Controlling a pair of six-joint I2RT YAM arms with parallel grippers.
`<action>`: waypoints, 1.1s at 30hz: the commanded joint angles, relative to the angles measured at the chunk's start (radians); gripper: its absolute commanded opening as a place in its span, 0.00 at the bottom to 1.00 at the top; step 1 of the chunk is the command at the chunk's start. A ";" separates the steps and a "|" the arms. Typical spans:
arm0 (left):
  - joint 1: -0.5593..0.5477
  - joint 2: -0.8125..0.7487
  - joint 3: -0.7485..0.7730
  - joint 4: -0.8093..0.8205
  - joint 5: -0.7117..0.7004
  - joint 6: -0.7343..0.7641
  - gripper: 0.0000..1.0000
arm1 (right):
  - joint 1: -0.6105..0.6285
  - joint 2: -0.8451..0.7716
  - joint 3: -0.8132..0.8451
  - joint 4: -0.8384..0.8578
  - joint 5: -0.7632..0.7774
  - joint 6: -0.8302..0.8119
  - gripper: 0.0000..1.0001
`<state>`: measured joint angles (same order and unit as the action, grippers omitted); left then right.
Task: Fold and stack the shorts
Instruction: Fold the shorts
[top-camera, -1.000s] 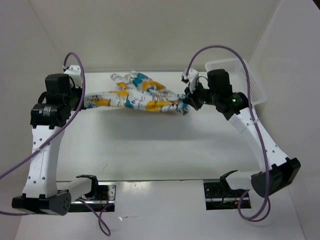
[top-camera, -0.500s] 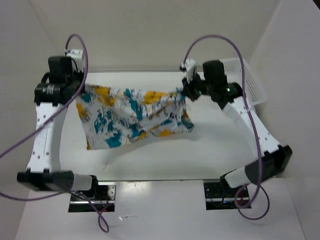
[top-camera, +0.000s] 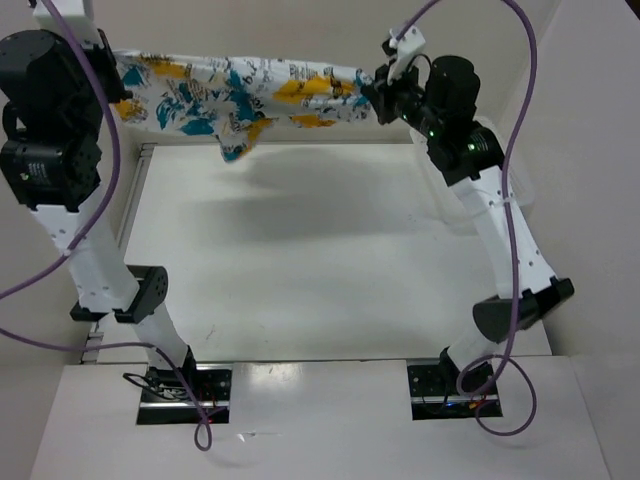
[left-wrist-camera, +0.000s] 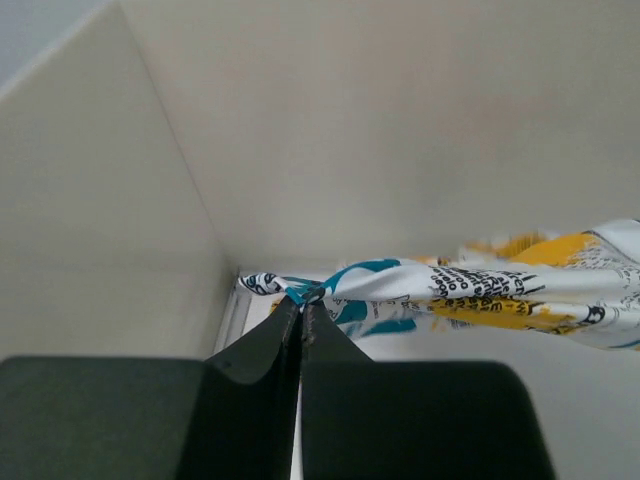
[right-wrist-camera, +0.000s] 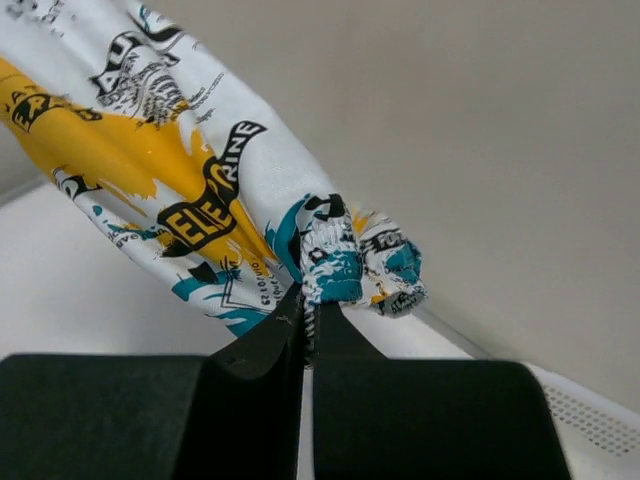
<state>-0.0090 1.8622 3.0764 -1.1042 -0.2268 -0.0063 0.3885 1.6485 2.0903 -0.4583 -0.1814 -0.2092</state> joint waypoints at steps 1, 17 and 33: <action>0.017 -0.041 -0.169 -0.192 0.039 0.006 0.00 | -0.014 -0.126 -0.203 -0.080 -0.073 -0.093 0.00; -0.036 -0.382 -0.483 0.225 -0.144 0.006 0.00 | -0.014 -0.346 -0.164 -0.261 -0.674 0.075 0.00; -0.036 -0.163 -0.346 0.299 -0.100 0.006 0.00 | -0.014 -0.168 -0.107 -0.096 -0.578 0.228 0.00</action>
<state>-0.0525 1.6447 2.7647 -0.8471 -0.3347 -0.0044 0.3824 1.4189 1.9896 -0.6277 -0.8349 -0.0284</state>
